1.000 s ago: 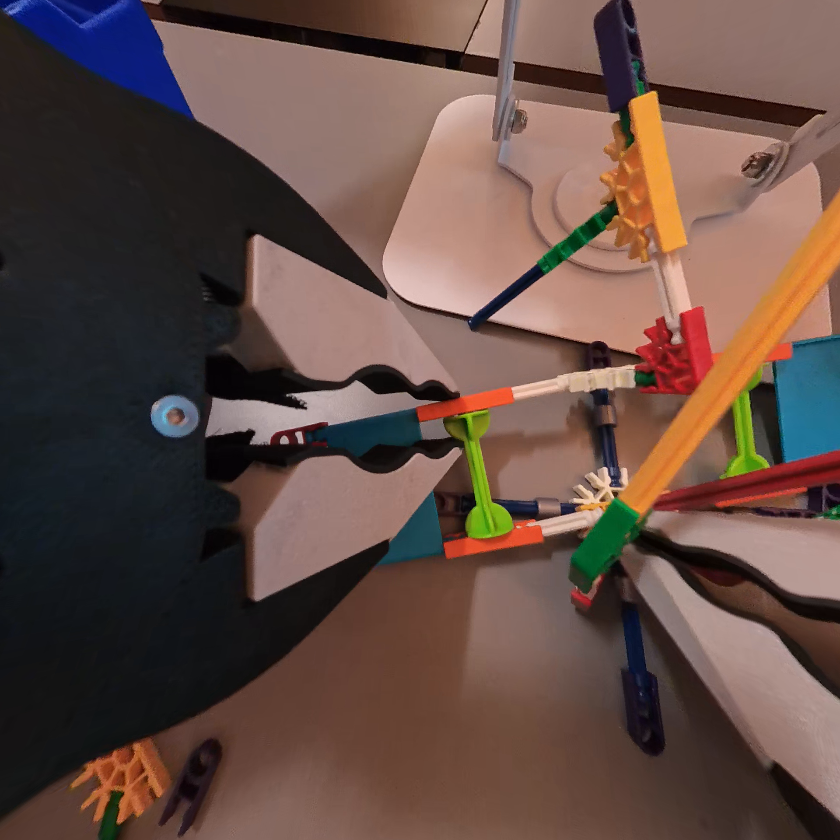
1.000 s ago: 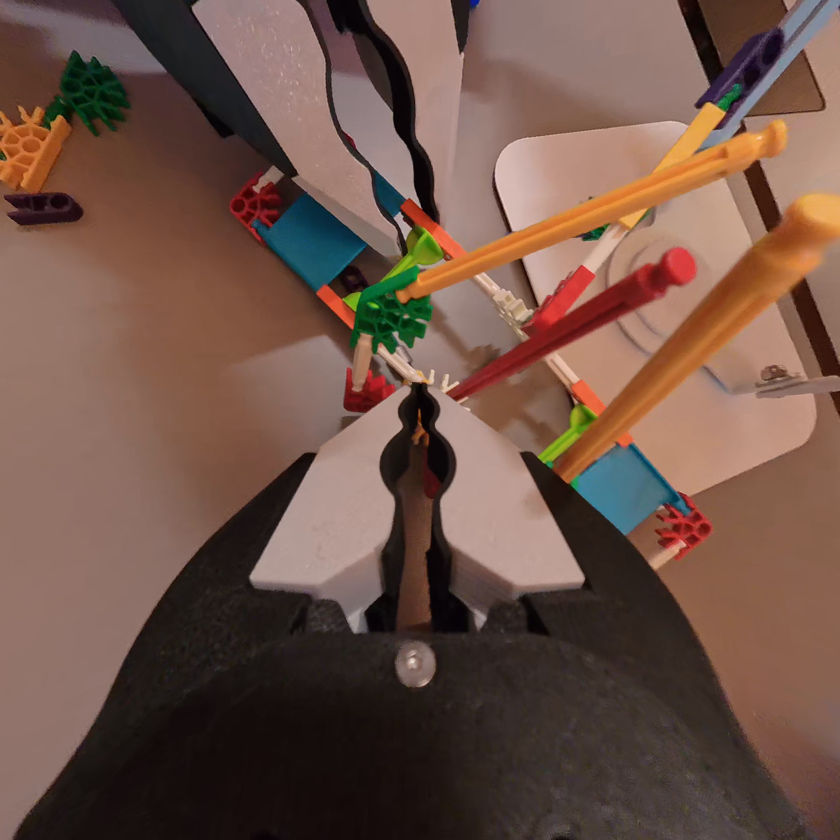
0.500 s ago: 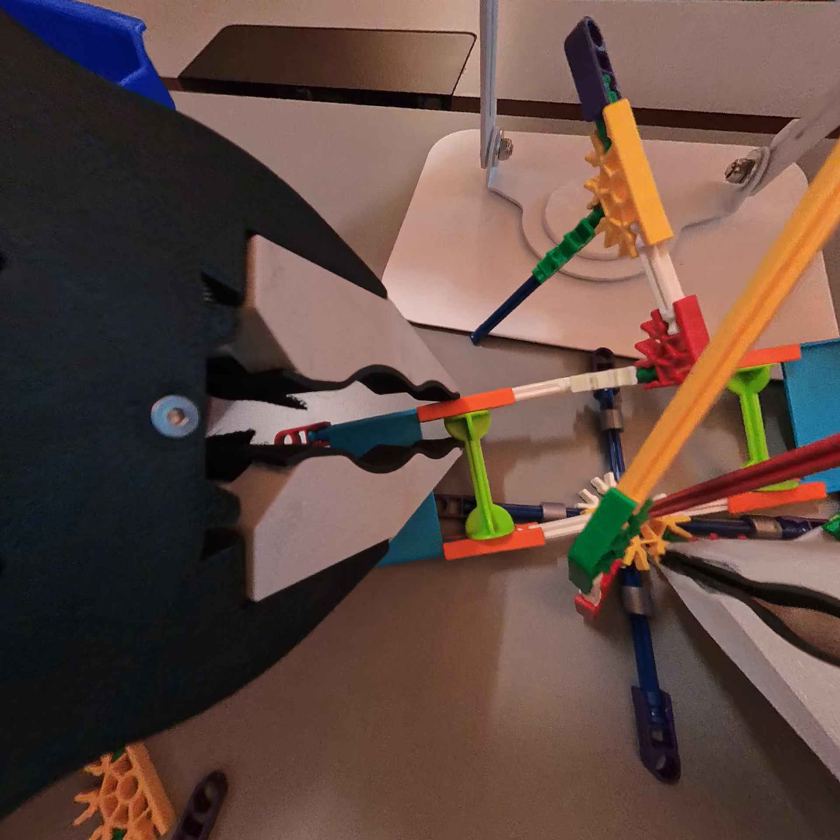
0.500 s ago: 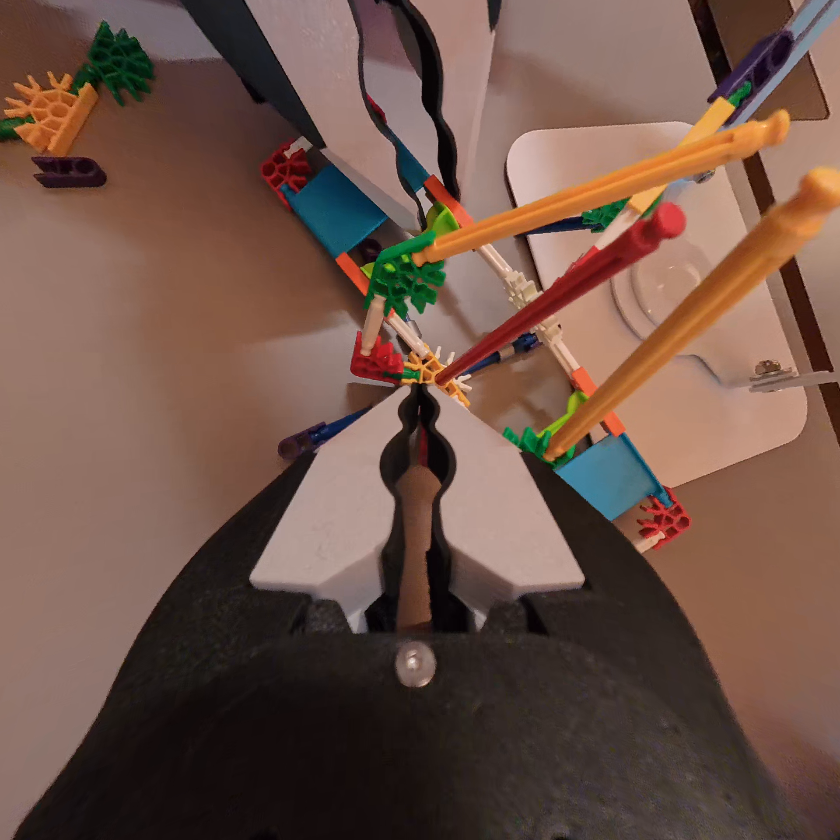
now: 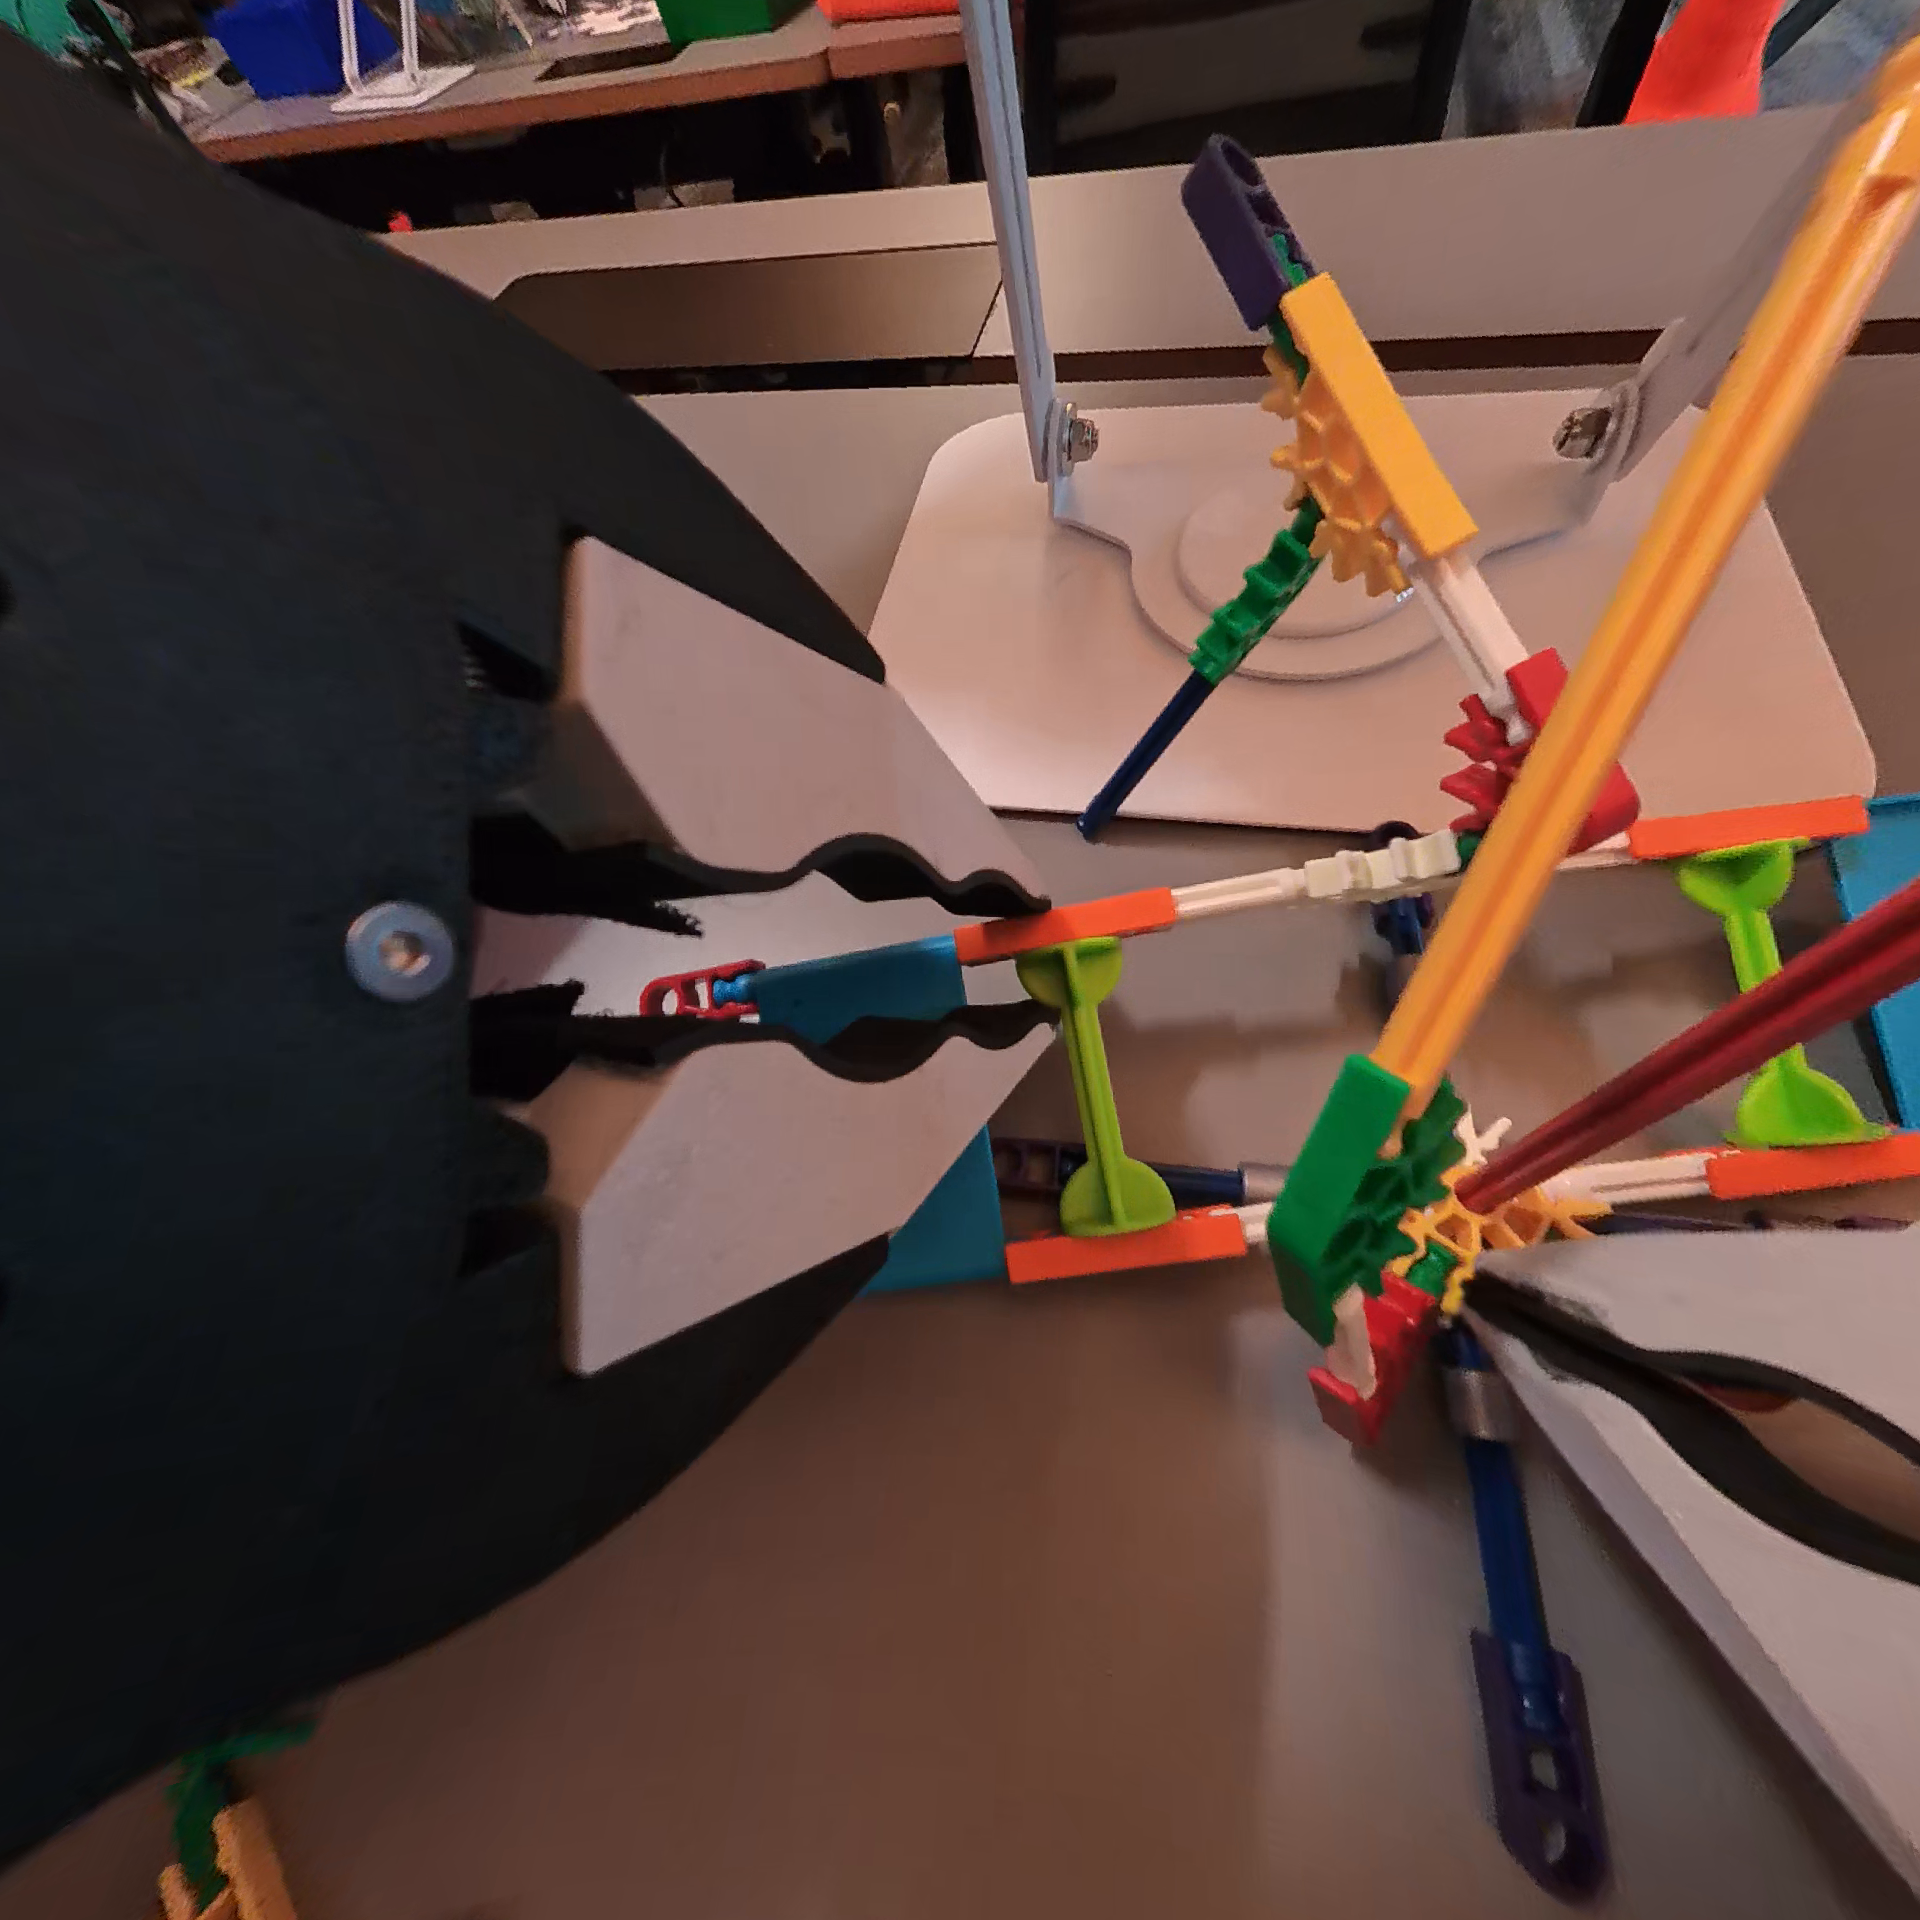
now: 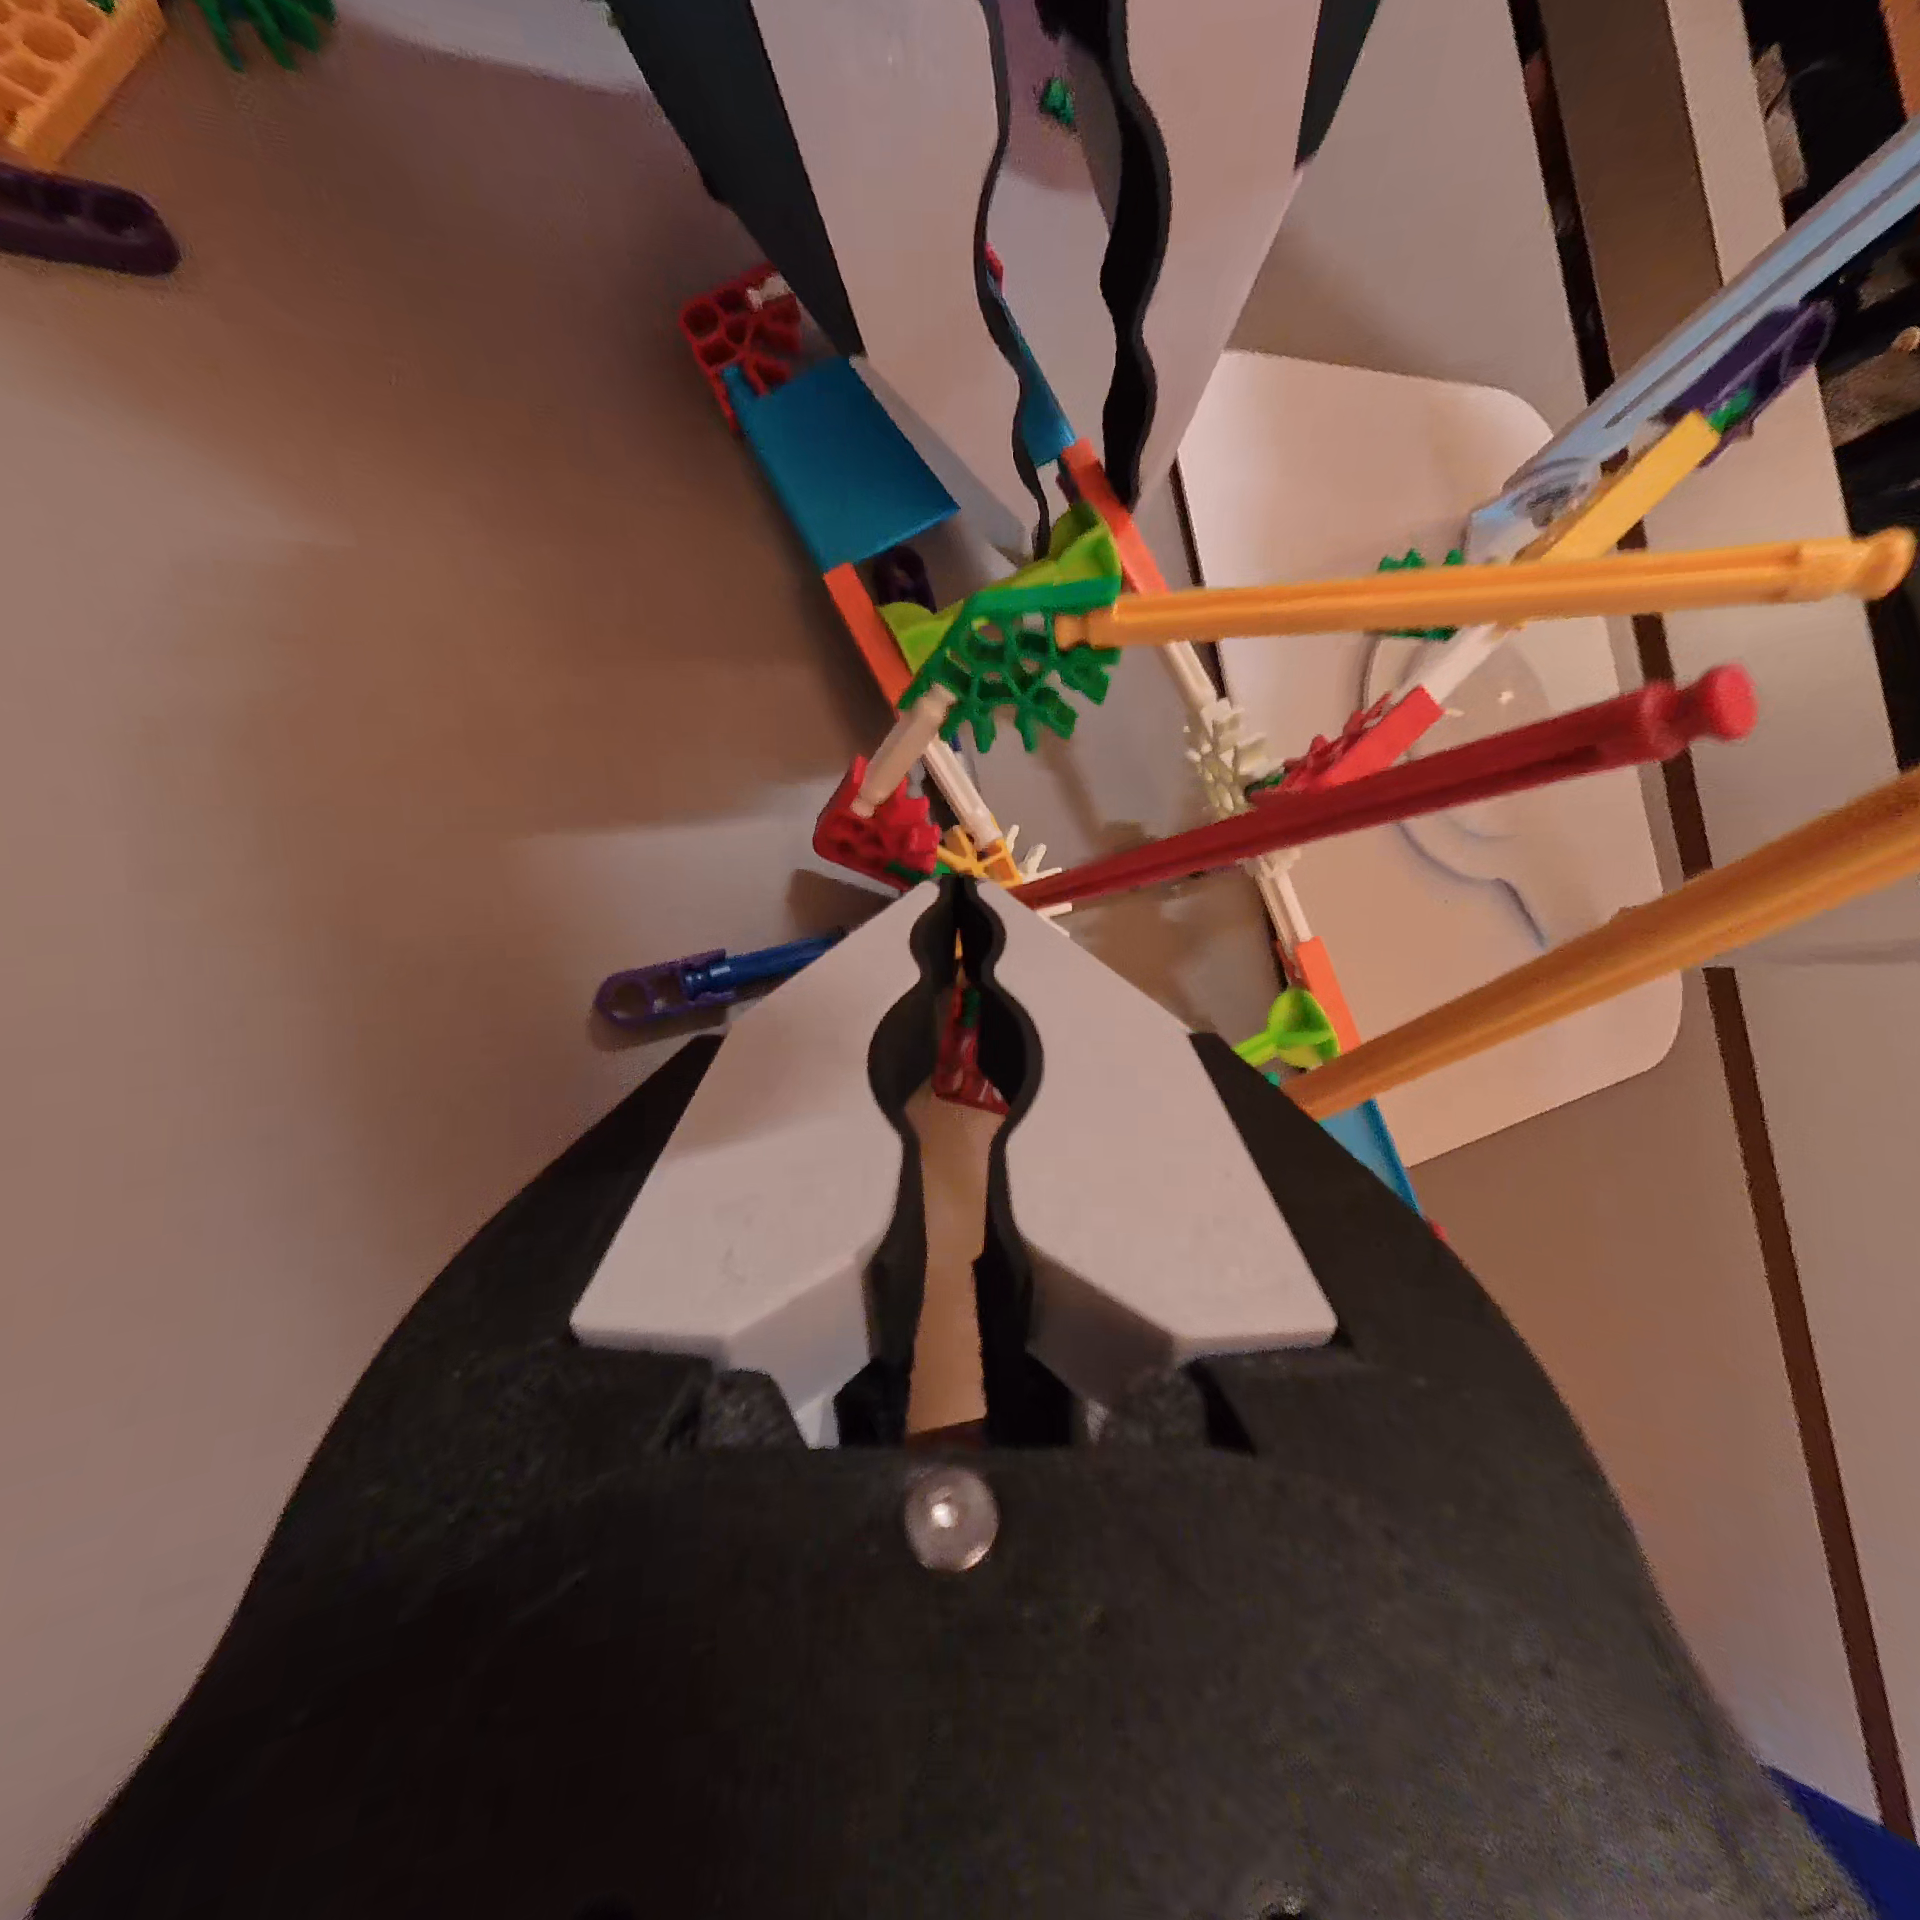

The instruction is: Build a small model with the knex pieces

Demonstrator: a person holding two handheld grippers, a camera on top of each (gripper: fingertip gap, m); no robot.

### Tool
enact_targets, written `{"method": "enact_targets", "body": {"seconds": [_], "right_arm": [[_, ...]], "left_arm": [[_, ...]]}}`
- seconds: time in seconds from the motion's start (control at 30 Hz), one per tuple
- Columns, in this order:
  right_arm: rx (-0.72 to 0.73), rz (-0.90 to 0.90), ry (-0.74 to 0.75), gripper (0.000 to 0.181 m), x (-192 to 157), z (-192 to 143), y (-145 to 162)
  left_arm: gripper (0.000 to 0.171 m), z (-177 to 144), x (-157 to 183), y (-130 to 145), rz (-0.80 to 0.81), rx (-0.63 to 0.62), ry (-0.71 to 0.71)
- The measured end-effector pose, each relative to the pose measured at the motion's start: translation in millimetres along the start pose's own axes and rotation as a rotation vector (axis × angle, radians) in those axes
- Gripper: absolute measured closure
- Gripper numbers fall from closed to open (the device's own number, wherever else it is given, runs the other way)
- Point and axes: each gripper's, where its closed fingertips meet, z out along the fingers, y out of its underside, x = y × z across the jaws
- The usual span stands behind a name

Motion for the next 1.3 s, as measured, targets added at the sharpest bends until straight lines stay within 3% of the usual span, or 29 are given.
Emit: {"method": "enact_targets", "body": {"seconds": [0.5,0.9,1.3], "right_arm": [[0.001,0.058,-0.049,0.181,-5.2,6.0,4.0],[0.007,0.060,-0.053,0.181,-5.0,5.7,4.5],[0.011,0.063,-0.058,0.181,-5.4,5.9,4.4]], "left_arm": [[0.156,4.2,-10.9,5.8,0.012,0.008,-0.054],[0.159,5.8,-12.1,16.0,-0.110,-0.040,-0.033],[0.159,3.7,-7.0,3.8,-0.073,0.013,-0.029]]}}
